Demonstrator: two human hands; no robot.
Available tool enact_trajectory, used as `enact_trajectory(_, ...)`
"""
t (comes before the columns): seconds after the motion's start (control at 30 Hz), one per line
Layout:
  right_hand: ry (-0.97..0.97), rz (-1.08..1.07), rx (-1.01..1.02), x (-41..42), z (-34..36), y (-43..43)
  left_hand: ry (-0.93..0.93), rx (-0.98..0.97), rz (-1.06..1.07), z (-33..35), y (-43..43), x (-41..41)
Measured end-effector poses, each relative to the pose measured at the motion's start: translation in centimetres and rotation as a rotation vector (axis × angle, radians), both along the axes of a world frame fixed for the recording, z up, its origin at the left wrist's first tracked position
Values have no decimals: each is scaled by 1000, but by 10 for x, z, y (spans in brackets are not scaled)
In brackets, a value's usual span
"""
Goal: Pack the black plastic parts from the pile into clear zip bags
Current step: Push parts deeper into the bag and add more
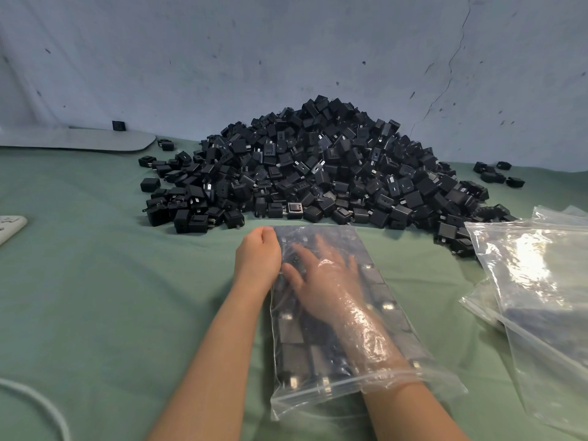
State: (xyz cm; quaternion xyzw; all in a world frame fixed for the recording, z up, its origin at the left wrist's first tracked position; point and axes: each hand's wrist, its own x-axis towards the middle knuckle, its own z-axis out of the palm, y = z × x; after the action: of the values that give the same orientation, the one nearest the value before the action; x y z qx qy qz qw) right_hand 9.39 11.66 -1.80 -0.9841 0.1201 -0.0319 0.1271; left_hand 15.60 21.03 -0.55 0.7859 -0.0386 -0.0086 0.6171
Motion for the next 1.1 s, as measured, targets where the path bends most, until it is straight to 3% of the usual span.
enact_trajectory(0.43, -2, 9, -3, 0, 0, 0, -107, 30, -36, -5, -1, 1)
enact_trajectory(0.6, -16, 25, -5, 0, 1, 0, -308, 221, -191, -15, -7, -1)
enact_trajectory(0.83, 15, 16, -16, 1, 3, 0, -318, 453, -280, -20, -7, -3)
enact_trajectory(1.1, 2, 5, -26, -14, 9, 3, -310, 506, -255, -18, -8, -4)
